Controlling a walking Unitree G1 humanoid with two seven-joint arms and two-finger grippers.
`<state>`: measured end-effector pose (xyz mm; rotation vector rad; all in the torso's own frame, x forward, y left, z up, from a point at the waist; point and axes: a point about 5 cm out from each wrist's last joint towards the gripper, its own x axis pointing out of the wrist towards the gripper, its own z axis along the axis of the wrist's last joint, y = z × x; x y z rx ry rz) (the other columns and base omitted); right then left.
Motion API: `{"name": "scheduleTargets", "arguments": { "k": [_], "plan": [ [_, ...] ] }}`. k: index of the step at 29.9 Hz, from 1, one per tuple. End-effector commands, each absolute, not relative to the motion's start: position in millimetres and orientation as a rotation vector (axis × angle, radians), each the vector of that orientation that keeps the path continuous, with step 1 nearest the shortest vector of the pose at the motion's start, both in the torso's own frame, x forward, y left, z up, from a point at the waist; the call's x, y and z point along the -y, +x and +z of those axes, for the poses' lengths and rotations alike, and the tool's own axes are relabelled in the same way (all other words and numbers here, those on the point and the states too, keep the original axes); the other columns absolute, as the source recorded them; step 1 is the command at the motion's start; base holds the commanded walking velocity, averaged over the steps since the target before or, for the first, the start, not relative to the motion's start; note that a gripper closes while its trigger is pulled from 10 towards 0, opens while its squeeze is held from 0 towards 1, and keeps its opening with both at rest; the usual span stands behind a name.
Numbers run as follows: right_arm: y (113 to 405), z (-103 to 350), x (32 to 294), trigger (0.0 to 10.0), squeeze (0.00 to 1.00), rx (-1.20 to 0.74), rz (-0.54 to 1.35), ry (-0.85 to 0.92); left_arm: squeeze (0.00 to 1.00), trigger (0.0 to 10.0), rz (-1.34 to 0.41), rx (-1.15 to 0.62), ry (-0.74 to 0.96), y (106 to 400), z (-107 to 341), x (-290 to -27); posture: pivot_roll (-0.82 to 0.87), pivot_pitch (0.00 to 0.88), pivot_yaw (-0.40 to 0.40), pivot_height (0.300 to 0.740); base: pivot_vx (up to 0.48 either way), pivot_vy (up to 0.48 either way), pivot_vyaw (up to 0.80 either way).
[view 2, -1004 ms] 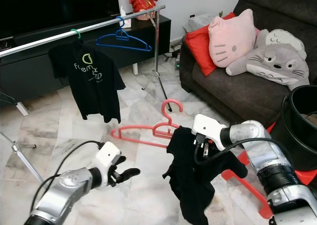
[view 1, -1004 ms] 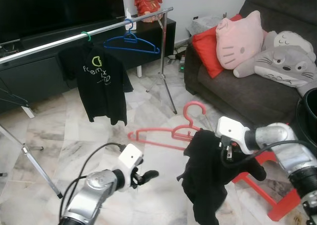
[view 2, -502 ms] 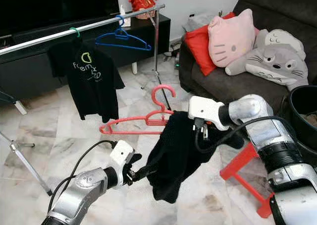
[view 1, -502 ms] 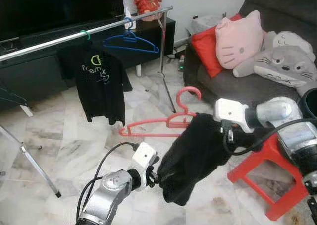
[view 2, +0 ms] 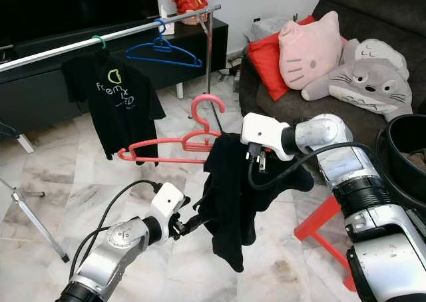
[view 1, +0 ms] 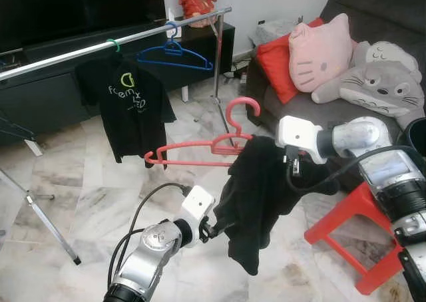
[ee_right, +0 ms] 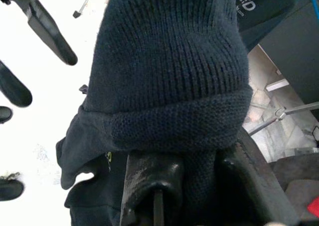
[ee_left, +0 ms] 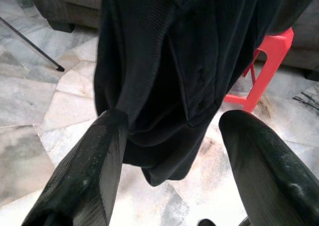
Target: Hang hanger
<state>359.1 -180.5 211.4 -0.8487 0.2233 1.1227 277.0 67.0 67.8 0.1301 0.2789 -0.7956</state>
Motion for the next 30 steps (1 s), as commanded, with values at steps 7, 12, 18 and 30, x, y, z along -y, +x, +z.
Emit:
{"name": "scheduleTargets", "arguments": {
  "k": [7, 12, 18, 30],
  "plan": [
    [359, 236, 174, 10.0, 0.0, -0.119, 1.133, -0.88, 0.0, 10.0, -0.777, -0.269, 0.194, 283, 60, -58, -0.06, 0.0, -0.036, 0.74, 0.0, 0.0, 0.0],
    [357, 239, 171, 10.0, 0.0, -0.104, 1.148, -0.883, 0.0, 10.0, -0.741, -0.263, 0.243, 288, 58, -57, -0.06, 0.0, -0.036, 0.74, 0.0, 0.0, 0.0],
    [355, 239, 168, 10.0, 0.0, -0.09, 1.166, -0.884, 0.0, 10.0, -0.616, -0.26, 0.33, 298, 53, -65, -0.06, 0.0, -0.033, 0.74, 0.0, 0.0, 0.0],
    [351, 236, 165, 10.0, 0.0, -0.089, 1.179, -0.869, 0.0, 0.0, -0.538, -0.261, 0.382, 306, 47, -75, -0.06, 0.0, -0.033, 0.74, 0.0, 0.0, 0.0]
  ]
}}
